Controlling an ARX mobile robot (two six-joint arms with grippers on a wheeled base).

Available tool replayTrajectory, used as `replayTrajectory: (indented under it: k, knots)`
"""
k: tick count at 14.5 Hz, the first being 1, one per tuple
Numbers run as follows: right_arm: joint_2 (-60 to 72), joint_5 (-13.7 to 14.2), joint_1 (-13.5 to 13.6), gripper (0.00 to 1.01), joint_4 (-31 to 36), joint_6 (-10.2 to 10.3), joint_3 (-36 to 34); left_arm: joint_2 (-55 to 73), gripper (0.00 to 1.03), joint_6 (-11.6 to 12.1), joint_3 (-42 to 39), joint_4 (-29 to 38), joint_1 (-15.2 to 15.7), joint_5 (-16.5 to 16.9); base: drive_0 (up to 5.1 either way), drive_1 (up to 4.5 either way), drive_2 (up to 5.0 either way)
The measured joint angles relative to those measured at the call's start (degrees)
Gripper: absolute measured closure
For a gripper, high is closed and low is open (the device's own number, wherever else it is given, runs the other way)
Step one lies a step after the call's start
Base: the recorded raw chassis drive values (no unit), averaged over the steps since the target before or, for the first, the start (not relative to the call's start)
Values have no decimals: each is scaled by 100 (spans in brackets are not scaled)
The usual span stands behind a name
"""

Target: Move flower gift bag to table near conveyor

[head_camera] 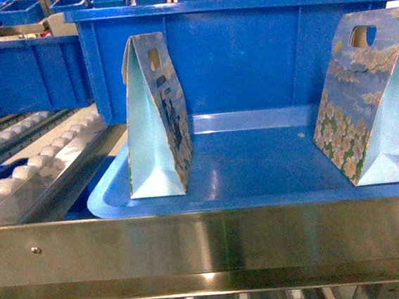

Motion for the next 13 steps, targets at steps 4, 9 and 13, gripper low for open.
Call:
replayTrajectory:
  k: [4, 9, 13]
  knots:
    - [0, 0, 0, 3, 0, 0, 0, 0, 5, 0, 0, 2, 0, 0, 0, 0, 0]
    - [0, 0, 0, 3, 0, 0, 0, 0, 5, 0, 0, 0, 0, 0, 0, 0, 0]
    - [0, -2, 0, 3, 0, 0, 0, 0, 5, 0, 0, 0, 0, -2, 0, 0, 0]
